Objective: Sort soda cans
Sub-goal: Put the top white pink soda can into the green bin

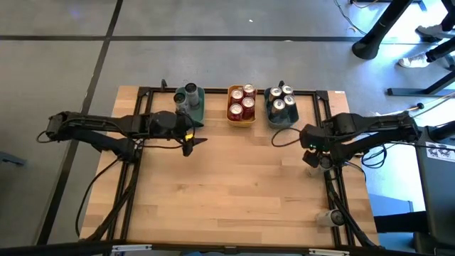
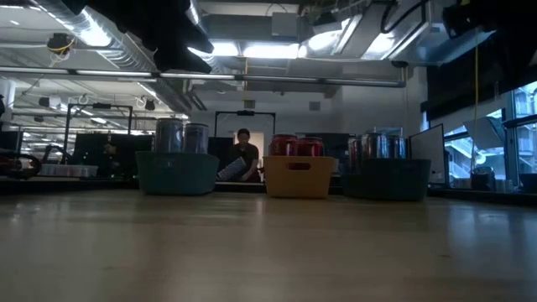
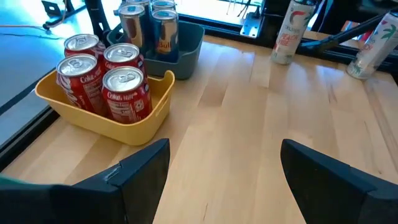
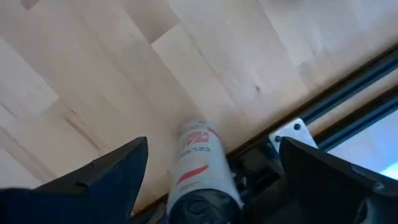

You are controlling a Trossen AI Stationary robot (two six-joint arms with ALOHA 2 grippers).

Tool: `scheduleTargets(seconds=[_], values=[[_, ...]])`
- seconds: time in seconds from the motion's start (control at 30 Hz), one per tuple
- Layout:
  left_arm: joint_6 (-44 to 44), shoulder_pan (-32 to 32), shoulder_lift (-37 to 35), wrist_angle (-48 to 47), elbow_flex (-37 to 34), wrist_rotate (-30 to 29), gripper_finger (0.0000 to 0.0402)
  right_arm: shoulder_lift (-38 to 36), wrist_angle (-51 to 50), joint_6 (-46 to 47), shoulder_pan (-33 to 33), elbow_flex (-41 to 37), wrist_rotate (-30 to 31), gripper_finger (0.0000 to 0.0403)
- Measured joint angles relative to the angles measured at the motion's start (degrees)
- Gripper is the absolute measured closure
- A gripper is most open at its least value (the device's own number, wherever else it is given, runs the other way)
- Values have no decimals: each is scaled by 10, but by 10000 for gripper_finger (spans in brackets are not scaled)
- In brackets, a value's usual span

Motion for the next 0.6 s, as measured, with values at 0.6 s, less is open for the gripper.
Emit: scheduleTargets(seconds=[0.6], values=[[3,0,0,8,0,0,107,4,-1,46,195,-53,10,43]])
